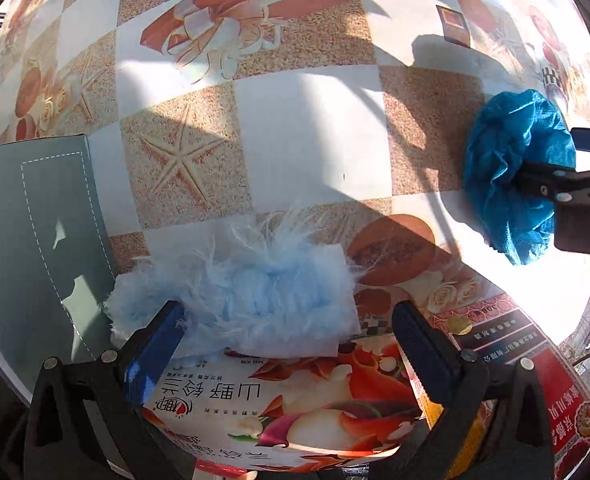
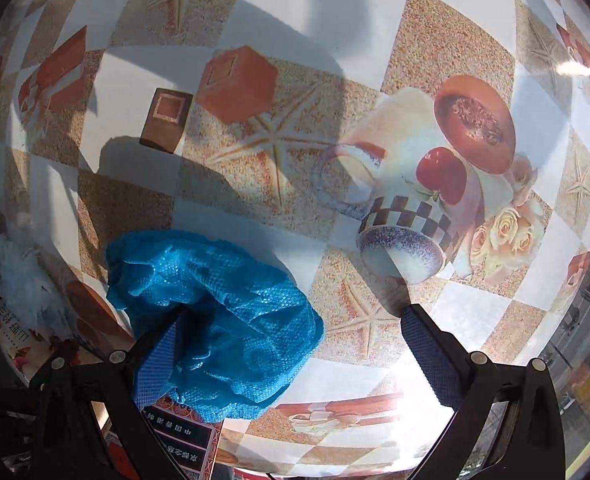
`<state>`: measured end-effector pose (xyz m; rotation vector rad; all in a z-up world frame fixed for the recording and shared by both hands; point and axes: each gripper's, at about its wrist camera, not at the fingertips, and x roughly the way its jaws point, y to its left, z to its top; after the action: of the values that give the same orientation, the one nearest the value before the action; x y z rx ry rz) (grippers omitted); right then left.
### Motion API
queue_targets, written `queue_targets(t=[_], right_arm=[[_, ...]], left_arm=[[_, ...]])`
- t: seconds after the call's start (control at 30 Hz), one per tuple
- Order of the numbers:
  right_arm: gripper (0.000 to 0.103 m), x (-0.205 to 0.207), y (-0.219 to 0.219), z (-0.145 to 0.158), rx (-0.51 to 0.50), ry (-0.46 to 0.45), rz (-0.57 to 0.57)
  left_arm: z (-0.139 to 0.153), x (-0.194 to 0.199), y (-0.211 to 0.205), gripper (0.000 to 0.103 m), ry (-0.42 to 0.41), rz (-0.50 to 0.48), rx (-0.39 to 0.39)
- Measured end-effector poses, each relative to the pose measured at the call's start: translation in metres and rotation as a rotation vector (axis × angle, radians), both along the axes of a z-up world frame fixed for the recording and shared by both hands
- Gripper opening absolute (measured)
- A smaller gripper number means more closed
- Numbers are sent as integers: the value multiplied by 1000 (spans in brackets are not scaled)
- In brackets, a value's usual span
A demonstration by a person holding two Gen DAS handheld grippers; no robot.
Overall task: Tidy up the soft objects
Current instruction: 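Grasp the blue plastic bag with the right gripper while the left grasps the light blue fluffy item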
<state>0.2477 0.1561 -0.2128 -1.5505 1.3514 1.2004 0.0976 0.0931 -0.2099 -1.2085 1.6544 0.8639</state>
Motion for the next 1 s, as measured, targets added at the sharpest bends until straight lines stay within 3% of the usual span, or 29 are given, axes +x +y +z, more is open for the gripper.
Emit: queue_targets(t=[0.13,0.23,0.3,0.37,0.47,0.57,0.7,0.87,1.0], right_arm=[[103,20,-9,4,15,-18,-59],[103,41,-14,5,23,-26,-129],[103,57,-16,7,35,-42,-185],[103,77,-18,17,69,-44,-251],[103,91,-24,35,114,41,-340],[103,78,-27,47,121,123,-339],[103,56,-37,48,128,130,-296],[103,48,-40,45,120,151,-312],[103,55,-37,56,140,151,-330]], left_arm=[[-11,17,3,103,-38,-28,5],[-4,36,11,103,-183,4,14],[17,48,18,103,-236,-8,91],[42,49,23,103,-247,-9,172],[63,28,21,103,-184,-9,197],[56,0,12,103,-107,35,110],[28,-29,-2,103,-41,137,-29],[-9,-41,-5,103,-90,297,-185],[-20,-39,8,103,-163,396,-158]])
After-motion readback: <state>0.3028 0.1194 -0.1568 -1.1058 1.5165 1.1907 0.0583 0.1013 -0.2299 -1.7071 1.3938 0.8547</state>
